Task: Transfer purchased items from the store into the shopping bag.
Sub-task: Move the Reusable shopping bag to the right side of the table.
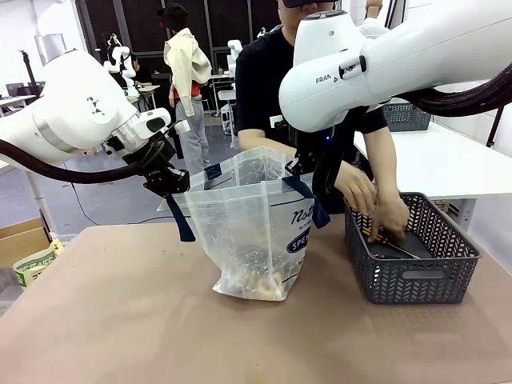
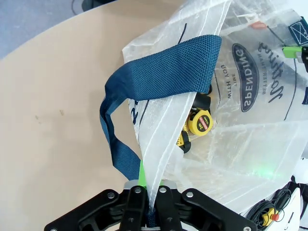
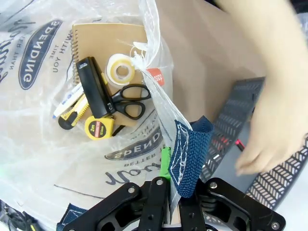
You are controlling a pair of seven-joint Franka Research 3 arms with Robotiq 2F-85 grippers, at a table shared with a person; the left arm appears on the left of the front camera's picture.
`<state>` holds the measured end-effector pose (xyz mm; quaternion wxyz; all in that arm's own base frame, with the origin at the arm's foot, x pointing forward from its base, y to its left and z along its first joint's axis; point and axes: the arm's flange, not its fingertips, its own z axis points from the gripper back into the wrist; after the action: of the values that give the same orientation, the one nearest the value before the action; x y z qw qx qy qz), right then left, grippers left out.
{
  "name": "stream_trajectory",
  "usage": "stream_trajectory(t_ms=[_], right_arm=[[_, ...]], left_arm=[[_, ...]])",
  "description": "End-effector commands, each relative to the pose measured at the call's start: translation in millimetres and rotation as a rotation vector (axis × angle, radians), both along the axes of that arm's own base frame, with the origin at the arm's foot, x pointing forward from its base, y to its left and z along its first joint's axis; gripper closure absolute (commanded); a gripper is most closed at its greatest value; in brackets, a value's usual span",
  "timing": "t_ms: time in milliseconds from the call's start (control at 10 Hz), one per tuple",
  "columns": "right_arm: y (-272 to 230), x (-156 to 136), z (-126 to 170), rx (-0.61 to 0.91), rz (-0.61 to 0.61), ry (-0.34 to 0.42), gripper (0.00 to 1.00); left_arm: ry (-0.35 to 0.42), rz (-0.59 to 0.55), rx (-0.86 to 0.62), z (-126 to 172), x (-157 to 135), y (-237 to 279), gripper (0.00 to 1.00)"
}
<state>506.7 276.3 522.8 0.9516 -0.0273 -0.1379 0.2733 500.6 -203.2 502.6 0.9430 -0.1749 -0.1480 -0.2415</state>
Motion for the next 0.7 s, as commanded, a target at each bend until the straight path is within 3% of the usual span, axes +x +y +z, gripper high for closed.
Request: stream_trajectory(t_ms=[0,600], right_arm=[[-1.1,0.3,-0.6,0.0,-0.003,0.001,1.0],[-1.1,0.3,-0.6,0.0,-0.003,0.001,1.0]], left_arm=[[-0.004,0.003,-0.001,2.1,0.2,1.8,1.0],[-0.004,0.003,-0.001,2.1,0.2,1.8,1.0]])
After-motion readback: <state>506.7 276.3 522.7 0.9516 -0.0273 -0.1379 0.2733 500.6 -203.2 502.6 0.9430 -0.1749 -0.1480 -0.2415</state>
